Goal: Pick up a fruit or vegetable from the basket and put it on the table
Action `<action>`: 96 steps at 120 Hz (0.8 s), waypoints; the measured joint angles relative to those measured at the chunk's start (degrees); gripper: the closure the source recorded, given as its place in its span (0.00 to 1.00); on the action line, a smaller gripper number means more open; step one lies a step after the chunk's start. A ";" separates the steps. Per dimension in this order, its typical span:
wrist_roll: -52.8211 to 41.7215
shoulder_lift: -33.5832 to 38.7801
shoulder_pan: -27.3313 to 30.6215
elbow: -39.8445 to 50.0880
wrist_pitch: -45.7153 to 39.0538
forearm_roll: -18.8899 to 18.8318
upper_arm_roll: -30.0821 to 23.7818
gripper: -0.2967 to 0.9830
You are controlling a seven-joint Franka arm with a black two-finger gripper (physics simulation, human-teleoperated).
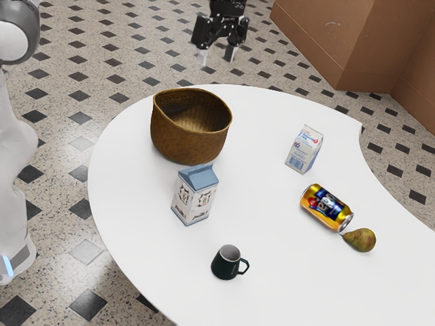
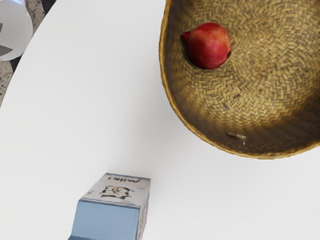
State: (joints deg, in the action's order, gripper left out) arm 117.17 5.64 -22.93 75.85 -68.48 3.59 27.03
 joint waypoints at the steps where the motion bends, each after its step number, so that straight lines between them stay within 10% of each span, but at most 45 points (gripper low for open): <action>1: -0.24 -0.12 0.16 0.00 -0.01 -0.01 0.06 0.23; 32: -30.73 -1.25 2.65 3.16 -3.32 -7.78 -0.08 0.23; 96: -88.96 -2.09 5.70 9.50 -9.57 -9.45 -0.95 0.23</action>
State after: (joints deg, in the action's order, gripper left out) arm 28.21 3.54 -17.23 85.35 -78.06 -5.86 26.08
